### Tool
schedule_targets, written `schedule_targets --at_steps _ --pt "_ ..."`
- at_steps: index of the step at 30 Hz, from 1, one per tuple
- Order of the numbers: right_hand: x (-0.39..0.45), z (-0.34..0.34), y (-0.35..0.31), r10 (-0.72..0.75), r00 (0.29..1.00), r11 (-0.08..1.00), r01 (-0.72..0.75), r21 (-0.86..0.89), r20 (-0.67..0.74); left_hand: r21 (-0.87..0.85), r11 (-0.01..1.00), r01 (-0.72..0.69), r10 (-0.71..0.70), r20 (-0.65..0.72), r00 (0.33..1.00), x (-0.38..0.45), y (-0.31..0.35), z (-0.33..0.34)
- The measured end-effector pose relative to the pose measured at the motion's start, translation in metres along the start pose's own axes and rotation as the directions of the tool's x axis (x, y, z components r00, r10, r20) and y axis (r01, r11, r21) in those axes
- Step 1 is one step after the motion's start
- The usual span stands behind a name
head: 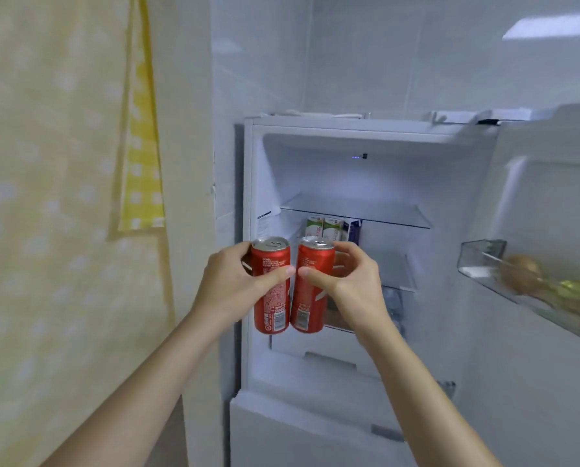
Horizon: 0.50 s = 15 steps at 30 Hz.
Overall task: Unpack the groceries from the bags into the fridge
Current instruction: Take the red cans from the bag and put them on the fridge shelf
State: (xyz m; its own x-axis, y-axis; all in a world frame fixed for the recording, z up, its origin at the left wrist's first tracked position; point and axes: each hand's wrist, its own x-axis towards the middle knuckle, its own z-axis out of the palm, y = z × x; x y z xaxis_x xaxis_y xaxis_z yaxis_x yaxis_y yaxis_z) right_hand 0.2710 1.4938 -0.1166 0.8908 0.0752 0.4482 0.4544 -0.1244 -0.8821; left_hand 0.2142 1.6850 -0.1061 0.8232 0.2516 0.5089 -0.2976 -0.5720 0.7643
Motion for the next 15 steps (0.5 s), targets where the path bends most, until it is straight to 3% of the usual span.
schedule_targets --at_steps 8,15 --pt "0.117 -0.012 0.003 -0.014 0.958 0.996 -0.013 -0.092 -0.285 -0.107 0.99 -0.087 0.102 0.141 0.985 0.153 -0.003 0.062" --pt "0.192 -0.06 -0.001 -0.062 0.885 0.985 -0.02 -0.172 -0.462 -0.13 0.982 -0.137 0.164 0.221 0.961 0.239 0.027 0.135"
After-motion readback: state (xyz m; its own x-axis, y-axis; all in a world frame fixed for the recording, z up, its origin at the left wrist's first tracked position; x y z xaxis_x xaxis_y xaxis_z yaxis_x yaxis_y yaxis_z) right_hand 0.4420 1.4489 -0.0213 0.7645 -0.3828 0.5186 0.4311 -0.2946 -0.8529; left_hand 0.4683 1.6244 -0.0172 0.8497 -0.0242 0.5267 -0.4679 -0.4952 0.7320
